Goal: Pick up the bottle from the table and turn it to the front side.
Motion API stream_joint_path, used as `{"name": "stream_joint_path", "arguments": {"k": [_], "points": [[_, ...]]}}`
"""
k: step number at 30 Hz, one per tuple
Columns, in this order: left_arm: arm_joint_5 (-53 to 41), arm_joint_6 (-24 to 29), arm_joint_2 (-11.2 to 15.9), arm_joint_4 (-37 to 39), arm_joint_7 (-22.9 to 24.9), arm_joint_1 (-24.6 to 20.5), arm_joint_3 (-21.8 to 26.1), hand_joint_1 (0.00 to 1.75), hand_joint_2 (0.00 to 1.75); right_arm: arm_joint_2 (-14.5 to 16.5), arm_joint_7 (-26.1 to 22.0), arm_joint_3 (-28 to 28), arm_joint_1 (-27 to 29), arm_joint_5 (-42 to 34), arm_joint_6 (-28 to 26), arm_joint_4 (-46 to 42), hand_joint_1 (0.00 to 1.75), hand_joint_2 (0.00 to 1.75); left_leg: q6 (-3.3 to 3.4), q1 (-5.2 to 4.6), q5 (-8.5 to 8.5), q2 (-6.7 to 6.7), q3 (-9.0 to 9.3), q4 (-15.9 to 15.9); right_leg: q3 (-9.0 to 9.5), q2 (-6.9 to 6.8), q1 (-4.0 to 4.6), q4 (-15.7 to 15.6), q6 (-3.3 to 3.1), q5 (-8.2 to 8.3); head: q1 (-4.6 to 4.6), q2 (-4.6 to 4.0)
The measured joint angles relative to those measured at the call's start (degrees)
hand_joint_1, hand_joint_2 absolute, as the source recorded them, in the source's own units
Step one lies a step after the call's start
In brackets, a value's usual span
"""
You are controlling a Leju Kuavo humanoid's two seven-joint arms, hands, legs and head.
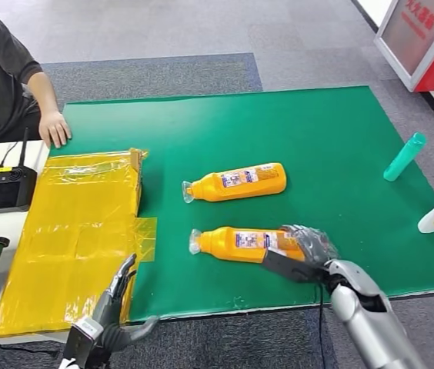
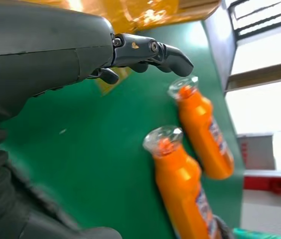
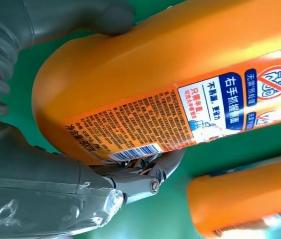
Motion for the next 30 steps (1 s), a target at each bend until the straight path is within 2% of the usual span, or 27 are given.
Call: {"name": "stream_joint_path", "arguments": {"k": [5,11,14,18,24,30], "points": [[-2.54,-4.45,-1.82,-0.01,-0.03,2.43,3.80,0.00,1.75,3.33,-2.97,-0.42,10.92,1.88,-5.34,-11.03,1.75,1.75,-0.07,0.01,-0.10,0.00,-0.02,-0.01,-0.03,-0.02,0.02,0.00,-0.06,-0.13,-0.01,0.00],[-2.73,-7.96,-4.24,-0.60,-0.03,3.18,7.14,0.00,1.75,7.02,-5.39,-0.85,16.42,1.53,-7.43,-19.51,1.75,1.75,-0.07,0.01,-0.11,0.01,-0.02,-0.01,-0.03,-0.01,0.00,0.00,-0.04,-0.14,0.01,0.00],[0.04,-9.85,-5.39,-2.14,-0.05,2.56,7.76,0.00,1.75,9.82,-7.22,-0.74,17.51,2.14,-8.36,-23.53,1.75,1.75,-0.05,0.00,-0.07,0.01,-0.01,-0.01,-0.04,-0.02,-0.01,0.00,-0.03,-0.08,-0.01,0.00],[0.91,-10.93,-6.77,-2.78,-0.05,1.06,8.27,0.00,1.75,12.67,-7.15,-0.25,17.64,2.16,-7.74,-27.26,1.75,1.75,-0.03,0.00,-0.02,0.01,0.04,-0.01,0.02,-0.02,0.00,0.00,-0.04,-0.07,0.00,0.00],[1.11,-12.76,-7.67,-3.13,-0.05,0.42,8.55,0.00,1.75,14.33,-9.28,0.42,18.08,0.02,-7.40,-28.37,1.75,1.75,-0.01,0.00,-0.01,0.01,0.04,-0.01,0.03,-0.02,-0.01,0.00,-0.03,-0.06,0.00,0.00],[4.59,-17.25,-8.45,-3.13,-0.02,-1.55,8.36,0.00,1.75,15.75,-11.62,2.67,17.65,-3.05,-7.45,-24.46,1.75,1.75,-0.01,0.00,-0.01,0.01,0.04,-0.01,0.03,-0.02,0.00,0.00,-0.03,-0.06,0.01,0.00]]}}
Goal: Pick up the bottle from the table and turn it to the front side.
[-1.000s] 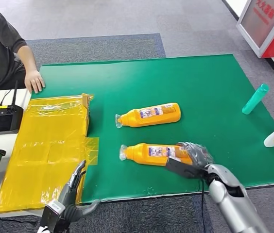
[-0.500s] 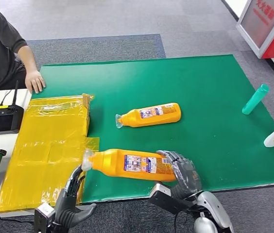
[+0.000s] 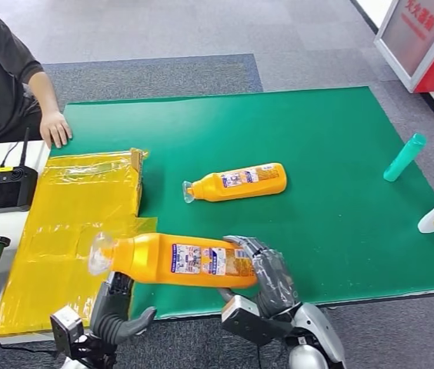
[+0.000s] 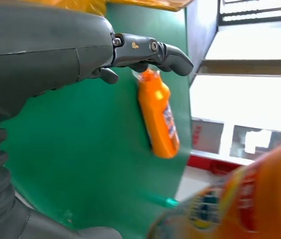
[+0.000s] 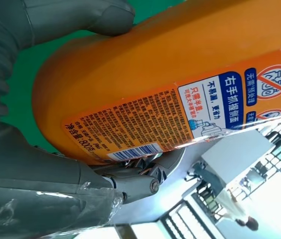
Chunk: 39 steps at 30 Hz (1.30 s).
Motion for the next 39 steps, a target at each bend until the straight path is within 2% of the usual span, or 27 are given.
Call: {"name": "stream_joint_path", "arguments": {"k": [10,23,24,27,28,32,33,35,37,39], "points": [[12.81,-9.04,0.74,0.32,1.28,-1.74,-3.53,0.00,1.75,0.90,-3.11,1.60,-1.09,-7.90,-1.22,11.44,1.75,1.75,0.00,0.00,0.00,0.00,-0.01,0.00,0.01,0.00,0.00,0.00,0.00,0.00,0.00,0.00],[13.88,-10.15,2.03,0.62,0.93,-1.95,-6.88,0.01,1.75,1.62,-4.07,2.44,-1.58,-9.13,-2.24,19.35,1.75,1.75,0.00,0.00,0.00,0.00,0.00,0.00,0.00,0.00,0.00,0.00,0.00,0.00,-0.01,0.00],[13.92,-10.17,2.10,0.63,0.89,-1.96,-7.00,0.22,1.75,1.66,-4.09,2.46,-1.63,-9.14,-2.24,19.53,1.75,1.75,0.00,0.00,0.00,0.00,-0.01,0.00,0.00,0.00,0.00,0.00,0.00,0.00,-0.01,0.00],[13.63,-9.97,2.38,0.63,0.56,-2.06,-7.48,1.50,1.75,1.82,-4.14,2.68,-1.96,-9.14,-2.30,20.07,1.75,1.75,0.00,0.00,0.00,0.00,0.00,0.00,0.00,0.00,0.00,0.00,0.00,0.00,0.00,0.00],[13.37,-9.64,2.51,0.63,0.43,-2.12,-7.67,1.72,1.75,1.86,-4.14,2.77,-2.06,-9.15,-2.36,20.24,1.75,1.75,0.00,0.00,0.00,0.00,0.00,0.00,0.00,0.00,0.00,0.00,0.00,0.00,0.00,0.00],[11.91,-7.11,3.01,0.65,0.19,-2.24,-8.50,1.75,1.75,1.90,-4.16,3.01,-2.13,-9.19,-2.58,20.44,1.75,1.75,0.00,0.00,0.00,0.00,-0.01,0.00,0.00,0.00,0.00,0.00,0.00,0.00,-0.01,0.00],[11.68,-6.67,3.13,0.65,0.19,-2.25,-8.67,1.75,1.75,1.90,-4.16,3.04,-2.09,-9.17,-2.60,20.44,1.67,1.75,0.00,0.00,0.00,0.00,-0.01,0.00,0.00,0.00,0.00,0.00,0.00,0.00,-0.01,0.00],[11.47,-6.11,3.29,0.64,0.19,-2.32,-8.82,1.75,1.75,1.90,-4.16,3.09,-1.98,-9.16,-2.60,20.43,1.33,1.75,0.00,0.00,0.00,0.00,-0.01,0.00,0.00,0.00,0.00,0.00,0.00,0.00,-0.01,0.00],[11.15,-5.48,3.37,0.63,0.19,-2.41,-8.89,1.75,1.75,1.90,-4.25,3.18,-1.82,-9.08,-2.74,20.38,0.69,1.75,0.00,0.00,0.00,0.00,-0.01,0.00,0.00,0.00,0.00,0.00,0.00,0.00,-0.01,0.00],[10.30,-4.42,3.37,0.22,0.14,-2.55,-8.99,1.75,1.75,1.86,-4.59,3.26,-1.58,-8.42,-3.26,19.85,0.16,1.75,0.00,0.00,0.00,0.00,-0.02,0.00,-0.01,0.00,0.00,0.00,0.00,0.00,-0.01,0.00]]}}
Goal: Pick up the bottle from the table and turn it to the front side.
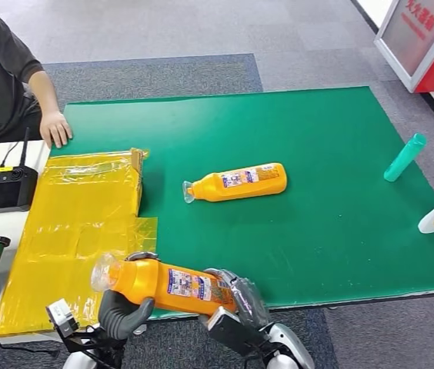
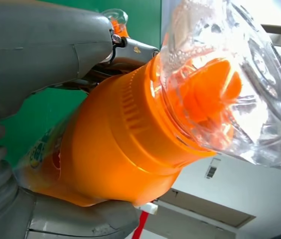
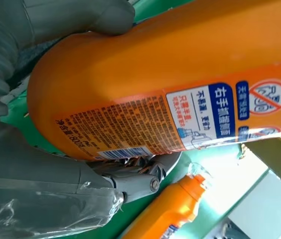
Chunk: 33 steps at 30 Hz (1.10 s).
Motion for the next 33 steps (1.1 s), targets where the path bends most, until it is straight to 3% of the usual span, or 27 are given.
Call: {"name": "stream_joint_path", "arguments": {"k": [1,2,10,15,21,24,29,33], "points": [[-0.66,0.67,-0.02,-0.38,0.03,-0.20,-0.10,1.75,1.75,-0.03,-0.23,0.05,0.05,0.55,-0.19,-0.60,0.01,1.75,0.00,0.00,0.00,0.00,0.00,0.00,0.00,0.00,0.00,0.00,0.00,0.00,0.00,0.00],[-1.38,1.35,-0.05,-0.78,0.12,-0.46,-0.24,1.75,1.75,-0.06,-0.40,0.14,0.00,1.13,-0.21,-1.44,0.00,1.75,0.00,0.00,0.00,0.00,0.00,0.00,0.01,0.00,0.00,0.00,0.00,0.00,0.00,0.00],[-12.50,12.98,-0.79,-4.85,0.58,-0.20,-1.06,1.75,1.75,-0.05,-0.76,0.39,-0.35,2.88,0.22,-8.01,0.00,1.75,0.03,0.00,0.02,0.01,0.03,0.00,0.01,0.01,-0.01,0.00,0.01,0.02,0.00,0.00],[-19.15,20.73,-2.75,-12.94,0.03,1.41,-0.80,1.75,1.75,-0.05,-0.26,-0.11,0.98,3.78,-1.01,-11.27,0.00,1.75,0.03,0.00,0.01,0.01,0.01,0.00,0.00,0.01,-0.01,0.00,0.01,0.01,0.00,0.00],[-22.62,24.20,-3.99,-19.97,0.04,2.55,-0.21,1.75,1.75,-0.05,0.26,-0.69,1.97,4.25,-1.36,-13.50,0.00,1.75,0.02,0.00,0.02,0.01,0.02,0.00,0.00,0.01,0.00,0.00,0.01,0.01,0.00,0.00],[-31.05,31.64,-4.15,-22.21,0.37,3.13,0.11,1.75,1.75,-0.05,0.53,-0.88,2.38,4.40,-1.75,-14.13,0.00,1.75,0.02,0.00,0.02,0.01,0.02,0.00,0.00,0.01,0.00,0.00,0.01,0.02,0.00,0.00],[-56.19,49.08,-4.23,-26.27,7.74,4.00,0.21,1.75,1.75,-0.05,1.05,-1.20,3.06,4.45,-2.10,-15.22,0.00,1.75,0.03,0.00,0.02,0.01,0.02,0.00,0.01,0.01,-0.01,0.00,0.01,0.02,0.01,0.00],[-72.63,56.08,-3.37,-27.17,19.04,3.93,-0.49,1.75,1.75,-0.04,1.17,-1.70,3.40,4.42,-2.25,-15.76,0.00,1.75,0.02,0.00,0.02,0.01,0.03,0.00,0.00,0.01,-0.01,0.00,0.01,0.02,0.01,0.00]]}}
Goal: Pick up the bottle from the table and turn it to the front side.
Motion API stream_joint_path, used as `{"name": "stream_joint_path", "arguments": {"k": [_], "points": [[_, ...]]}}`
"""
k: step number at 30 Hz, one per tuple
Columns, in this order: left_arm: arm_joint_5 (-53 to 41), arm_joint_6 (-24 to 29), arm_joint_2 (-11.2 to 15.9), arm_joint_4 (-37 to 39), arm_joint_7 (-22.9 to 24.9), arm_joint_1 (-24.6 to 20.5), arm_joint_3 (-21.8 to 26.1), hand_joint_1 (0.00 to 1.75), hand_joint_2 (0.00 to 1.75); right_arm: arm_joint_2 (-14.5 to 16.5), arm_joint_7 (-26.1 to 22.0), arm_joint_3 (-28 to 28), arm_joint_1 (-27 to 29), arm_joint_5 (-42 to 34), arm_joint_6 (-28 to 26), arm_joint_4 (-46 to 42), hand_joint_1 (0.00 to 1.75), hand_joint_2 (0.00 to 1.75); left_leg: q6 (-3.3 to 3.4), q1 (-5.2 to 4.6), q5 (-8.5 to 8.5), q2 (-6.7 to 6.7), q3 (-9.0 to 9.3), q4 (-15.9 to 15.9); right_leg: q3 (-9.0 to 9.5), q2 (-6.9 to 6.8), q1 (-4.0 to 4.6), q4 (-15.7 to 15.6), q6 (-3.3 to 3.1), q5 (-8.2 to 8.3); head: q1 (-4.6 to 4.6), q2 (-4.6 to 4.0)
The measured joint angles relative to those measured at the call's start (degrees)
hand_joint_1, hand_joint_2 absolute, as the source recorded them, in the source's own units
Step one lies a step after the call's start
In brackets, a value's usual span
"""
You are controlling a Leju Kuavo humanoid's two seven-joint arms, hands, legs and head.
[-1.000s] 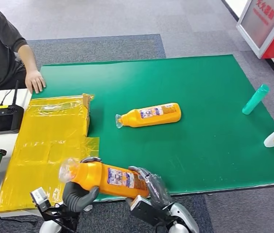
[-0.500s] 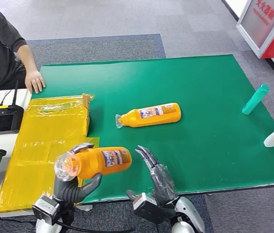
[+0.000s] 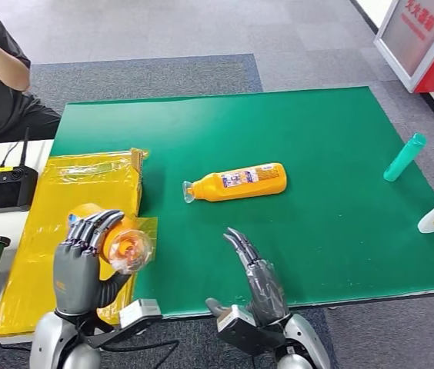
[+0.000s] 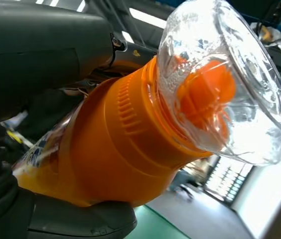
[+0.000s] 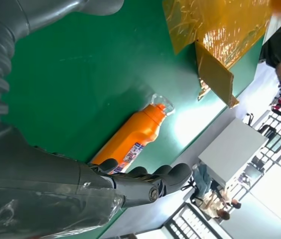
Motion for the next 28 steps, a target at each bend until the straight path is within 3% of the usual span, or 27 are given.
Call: {"name": "stream_joint_path", "arguments": {"k": [3,7,13,19,28], "points": [[-6.78,1.23,1.38,0.04,6.21,-0.23,-0.33,1.75,1.75,0.06,-0.07,-0.66,0.35,-0.04,-0.04,-0.54,0.00,1.75,0.00,0.00,0.00,0.00,0.01,0.00,0.00,0.00,0.00,0.00,0.00,0.00,0.00,0.00],[-12.06,-1.02,3.19,0.40,11.79,-0.68,-0.19,1.75,1.75,0.26,-0.53,-1.77,1.08,-0.06,-0.02,-1.30,0.00,1.75,-0.01,0.01,0.01,0.00,0.01,0.00,0.00,0.01,0.01,0.00,0.00,0.00,-0.01,0.00],[-15.31,-5.39,5.33,1.92,15.66,-1.41,-0.01,1.75,1.75,0.68,-1.19,-2.88,1.70,0.01,0.27,-1.70,0.00,1.75,0.00,0.00,0.00,0.00,0.00,0.00,0.00,0.00,0.00,0.00,0.00,0.00,-0.01,0.00],[-16.58,-9.37,8.50,8.16,18.61,-3.05,0.28,1.75,1.75,1.20,-2.37,-3.74,1.86,0.01,1.42,-1.69,0.00,1.75,-0.01,0.01,0.01,0.00,0.01,0.00,0.00,0.00,0.01,0.00,-0.01,0.00,-0.01,0.00],[-16.61,-9.19,12.48,17.31,21.10,-7.35,-0.30,1.75,1.75,1.43,-3.10,-4.29,1.50,-0.30,2.36,-1.17,0.00,1.75,-0.02,0.00,0.02,0.01,0.02,0.00,0.02,0.00,0.01,0.00,-0.01,0.01,0.00,0.00]]}}
